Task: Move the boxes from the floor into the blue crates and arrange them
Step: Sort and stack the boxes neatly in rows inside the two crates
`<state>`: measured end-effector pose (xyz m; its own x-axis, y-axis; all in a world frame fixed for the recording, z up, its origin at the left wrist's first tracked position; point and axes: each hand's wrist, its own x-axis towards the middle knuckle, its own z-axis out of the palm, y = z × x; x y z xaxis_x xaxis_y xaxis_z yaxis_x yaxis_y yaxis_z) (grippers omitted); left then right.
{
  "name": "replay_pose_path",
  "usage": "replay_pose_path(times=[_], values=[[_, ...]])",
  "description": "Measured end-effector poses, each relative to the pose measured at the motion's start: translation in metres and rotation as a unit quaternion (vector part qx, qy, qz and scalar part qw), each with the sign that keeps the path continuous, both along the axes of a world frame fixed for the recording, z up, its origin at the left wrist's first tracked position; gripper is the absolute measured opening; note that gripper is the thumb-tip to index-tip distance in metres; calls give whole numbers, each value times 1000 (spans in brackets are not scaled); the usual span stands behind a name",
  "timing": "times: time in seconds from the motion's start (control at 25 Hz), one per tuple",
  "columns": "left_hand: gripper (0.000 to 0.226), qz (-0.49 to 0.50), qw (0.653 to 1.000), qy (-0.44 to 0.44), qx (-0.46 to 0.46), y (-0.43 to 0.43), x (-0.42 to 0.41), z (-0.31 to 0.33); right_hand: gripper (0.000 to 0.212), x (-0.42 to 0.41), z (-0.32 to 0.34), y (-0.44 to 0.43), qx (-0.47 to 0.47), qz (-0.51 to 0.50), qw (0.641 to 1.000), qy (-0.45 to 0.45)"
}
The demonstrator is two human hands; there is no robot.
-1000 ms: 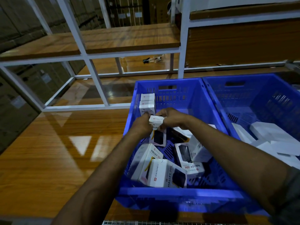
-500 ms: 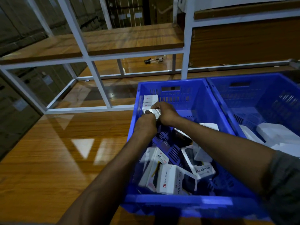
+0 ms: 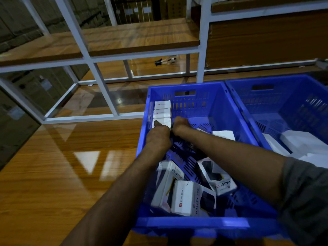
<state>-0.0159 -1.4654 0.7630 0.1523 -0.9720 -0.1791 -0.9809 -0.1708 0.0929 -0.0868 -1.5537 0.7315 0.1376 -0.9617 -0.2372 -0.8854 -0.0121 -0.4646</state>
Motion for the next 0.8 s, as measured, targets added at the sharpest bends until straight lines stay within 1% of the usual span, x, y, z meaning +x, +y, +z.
replay_pose_path(times=[0.12, 0.24, 0.28, 0.32, 0.4, 0.48, 0.52, 0.6, 0.64, 0.68, 0.72, 0.76, 0.8], values=[[48, -6, 1000, -4, -19, 1, -1, -1, 32, 0, 0, -4, 0, 34, 999, 20], [53, -8, 1000, -11, 0, 1, 0, 0, 29, -5, 4, -6, 8, 76, 997, 24], [55, -4, 1000, -16, 7, 0, 0, -1, 26, -11, 5, -10, 13, 91, 995, 39], [57, -2, 1000, -21, 11, -1, 1, -1, 24, -20, 10, -14, 19, 106, 992, 63], [63, -3, 1000, -24, 14, -1, 2, -1, 27, -43, 25, -24, 38, 131, 983, 127], [69, -14, 1000, -18, 10, -1, 2, -2, 36, -70, 36, -35, 58, 137, 975, 163], [75, -22, 1000, -13, 7, -1, 3, -3, 37, -82, 38, -38, 63, 142, 970, 186], [83, -43, 998, -3, -37, -5, 7, -10, 34, -99, 36, -38, 86, 167, 953, 236], [83, -60, 995, -3, -76, -7, 8, -13, 52, -104, 29, -39, 112, 176, 947, 244], [80, -81, 990, -9, -111, -8, 8, -15, 79, -106, 21, -37, 147, 188, 939, 247], [76, -101, 986, -13, -132, -9, 7, -15, 101, -107, 15, -36, 176, 198, 935, 237], [70, -116, 983, -5, -139, -9, 6, -15, 114, -107, 12, -34, 198, 207, 934, 215], [64, -123, 983, 11, -135, -8, 3, -12, 120, -105, 11, -31, 218, 218, 930, 199]])
